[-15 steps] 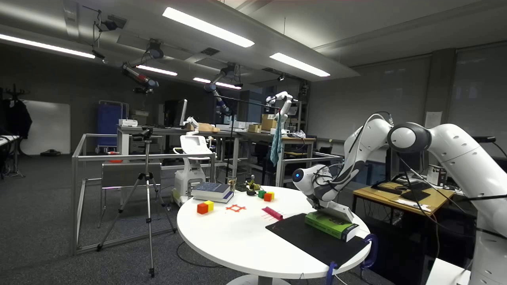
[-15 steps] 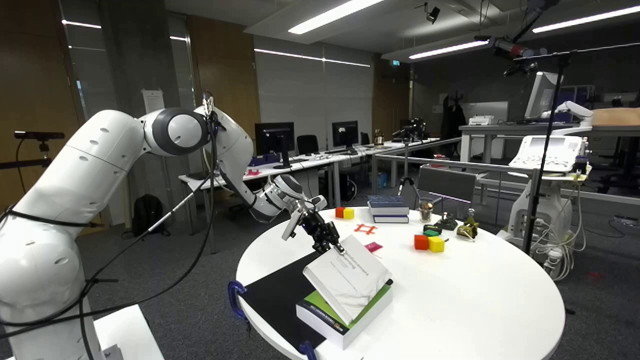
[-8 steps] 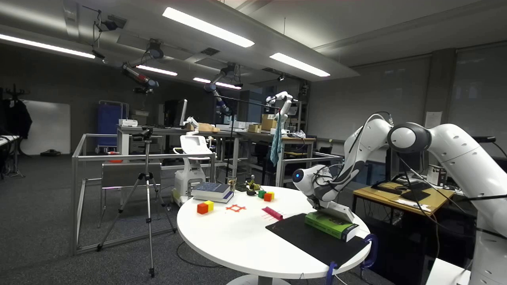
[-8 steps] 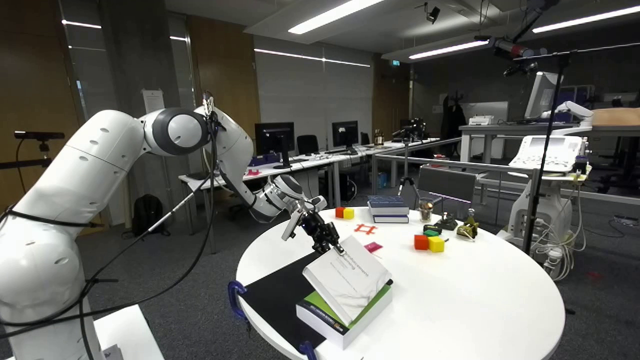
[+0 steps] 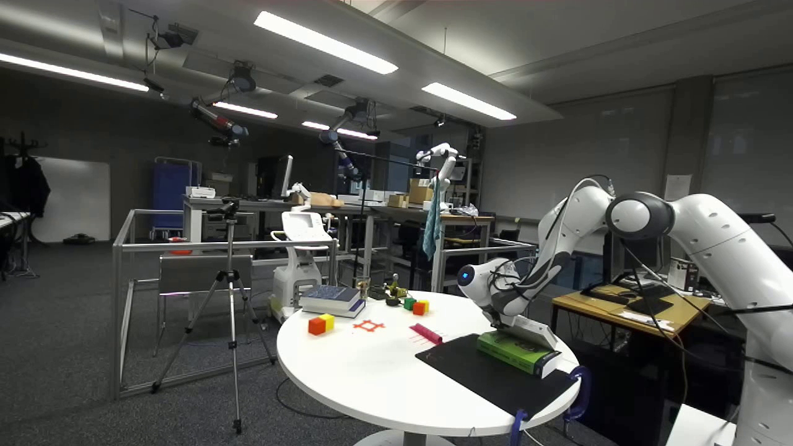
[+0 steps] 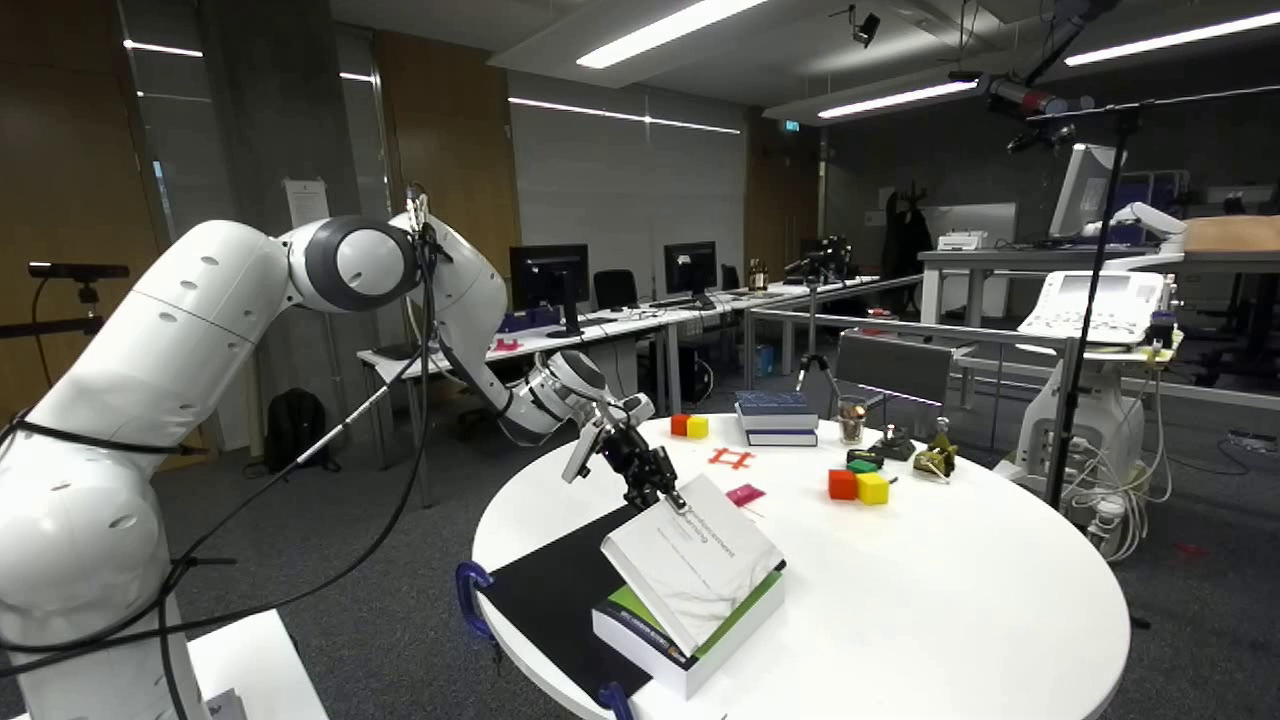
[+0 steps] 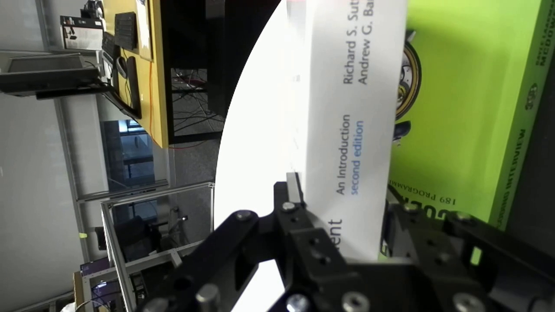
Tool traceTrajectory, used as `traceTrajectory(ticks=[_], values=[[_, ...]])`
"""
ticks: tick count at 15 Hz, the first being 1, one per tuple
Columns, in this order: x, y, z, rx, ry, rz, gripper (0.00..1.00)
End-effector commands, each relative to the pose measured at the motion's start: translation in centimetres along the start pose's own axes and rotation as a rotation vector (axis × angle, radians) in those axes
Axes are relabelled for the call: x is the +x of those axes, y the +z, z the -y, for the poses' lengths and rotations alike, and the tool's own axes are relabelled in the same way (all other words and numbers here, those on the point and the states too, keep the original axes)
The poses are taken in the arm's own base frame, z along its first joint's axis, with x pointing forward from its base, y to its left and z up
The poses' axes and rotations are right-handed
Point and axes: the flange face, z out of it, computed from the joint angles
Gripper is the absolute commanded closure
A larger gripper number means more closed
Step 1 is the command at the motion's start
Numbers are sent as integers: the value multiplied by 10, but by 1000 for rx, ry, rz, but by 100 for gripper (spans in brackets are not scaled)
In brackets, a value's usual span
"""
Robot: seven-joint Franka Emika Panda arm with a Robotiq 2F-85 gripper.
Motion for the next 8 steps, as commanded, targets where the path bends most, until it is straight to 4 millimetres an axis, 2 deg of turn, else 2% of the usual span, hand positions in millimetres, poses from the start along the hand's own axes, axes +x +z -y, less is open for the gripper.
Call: traceTrajectory(ticks=[1,8], values=[[-2,-4,-16,-36,43,39,84],[-4,0,-13,-44,38,48,84]])
